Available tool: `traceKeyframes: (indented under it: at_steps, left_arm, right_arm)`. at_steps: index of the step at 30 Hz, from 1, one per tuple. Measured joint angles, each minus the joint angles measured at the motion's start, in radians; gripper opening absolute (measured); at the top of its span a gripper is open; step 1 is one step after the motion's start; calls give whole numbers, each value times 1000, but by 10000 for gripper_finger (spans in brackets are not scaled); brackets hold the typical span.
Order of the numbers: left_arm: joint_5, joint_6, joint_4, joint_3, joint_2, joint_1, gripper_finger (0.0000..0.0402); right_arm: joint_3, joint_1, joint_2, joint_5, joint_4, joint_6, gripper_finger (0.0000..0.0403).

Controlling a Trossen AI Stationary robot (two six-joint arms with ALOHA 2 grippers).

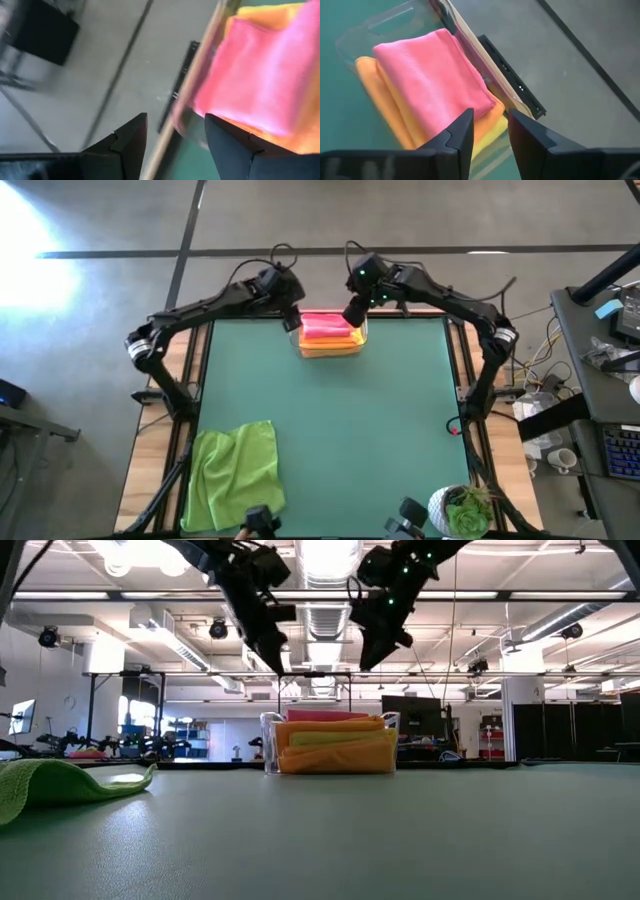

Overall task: Fold microfiber towels
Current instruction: Fold the green microfiber towel

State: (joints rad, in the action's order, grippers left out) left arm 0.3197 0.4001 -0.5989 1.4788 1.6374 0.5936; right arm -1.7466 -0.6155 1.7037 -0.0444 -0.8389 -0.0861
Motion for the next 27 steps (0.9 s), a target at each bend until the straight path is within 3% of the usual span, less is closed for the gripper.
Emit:
traceKeyframes:
  at_steps: [5,11,19,27]
  left_arm:
    - [-76,-135,-121,-47,-90,-18,182]
    - [-157,-193,-168,-132,-197,-92,182]
    - [-318,-314,-178,-314,-349,-269,182]
    - [-345,-463,-146,-484,-427,-483,182]
  right_arm:
    - [0,0,-48,0,-40,16,101]
    - [0,11,-98,0,-83,107,89]
    - [0,96,-118,-1,-204,271,75]
    - [0,256,-118,0,-250,394,77]
